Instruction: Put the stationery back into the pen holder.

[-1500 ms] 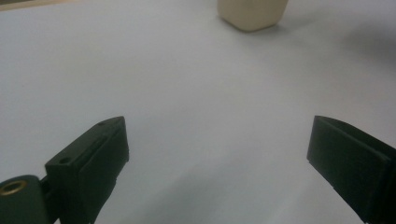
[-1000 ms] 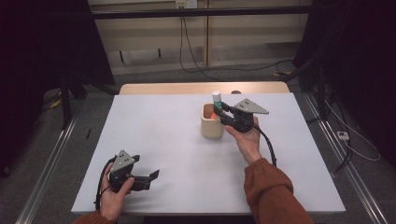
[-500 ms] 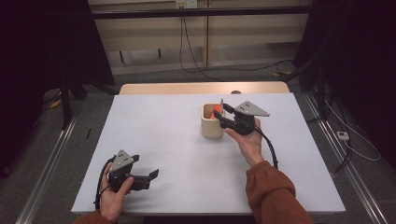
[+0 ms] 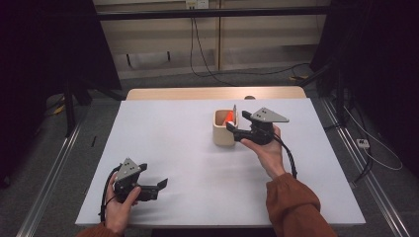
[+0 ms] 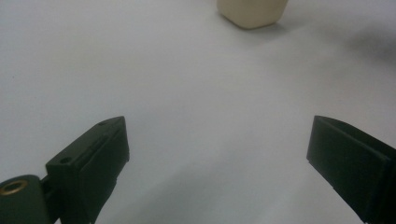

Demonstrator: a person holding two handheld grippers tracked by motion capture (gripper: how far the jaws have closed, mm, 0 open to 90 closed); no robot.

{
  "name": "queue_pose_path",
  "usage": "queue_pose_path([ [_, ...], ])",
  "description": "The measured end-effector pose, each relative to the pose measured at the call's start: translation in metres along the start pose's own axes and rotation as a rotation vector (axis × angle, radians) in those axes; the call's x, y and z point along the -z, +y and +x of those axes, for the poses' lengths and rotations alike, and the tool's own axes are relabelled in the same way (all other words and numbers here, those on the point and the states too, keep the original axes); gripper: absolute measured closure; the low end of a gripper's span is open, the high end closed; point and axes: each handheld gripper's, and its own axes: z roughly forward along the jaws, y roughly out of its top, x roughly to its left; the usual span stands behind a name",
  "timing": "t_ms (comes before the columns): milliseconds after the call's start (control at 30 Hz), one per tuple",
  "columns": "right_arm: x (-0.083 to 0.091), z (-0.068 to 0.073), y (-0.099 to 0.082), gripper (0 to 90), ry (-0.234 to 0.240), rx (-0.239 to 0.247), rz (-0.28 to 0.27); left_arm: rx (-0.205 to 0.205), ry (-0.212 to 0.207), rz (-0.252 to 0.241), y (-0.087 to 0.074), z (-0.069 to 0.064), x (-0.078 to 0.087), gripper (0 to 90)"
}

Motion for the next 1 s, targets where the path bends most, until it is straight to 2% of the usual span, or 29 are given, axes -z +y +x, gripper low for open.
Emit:
queue_pose_path([
  [133,0.008,0.002,-0.003,14.1,0.007,-0.001,0.027,0.008,-0.005,-0.007,0.000,0.000,0.000,5.6],
  [367,0.021,0.003,-0.009,10.2,0.030,0.005,0.048,0.003,-0.005,-0.012,0.000,0.002,0.001,5.6],
  [533,0.031,0.006,-0.013,5.9,0.028,0.014,0.068,0.001,-0.009,-0.020,0.001,0.003,0.003,5.9],
  [1000,0.072,0.008,-0.040,5.3,0.005,0.043,0.117,-0.011,-0.019,-0.038,0.001,0.001,0.003,5.4],
])
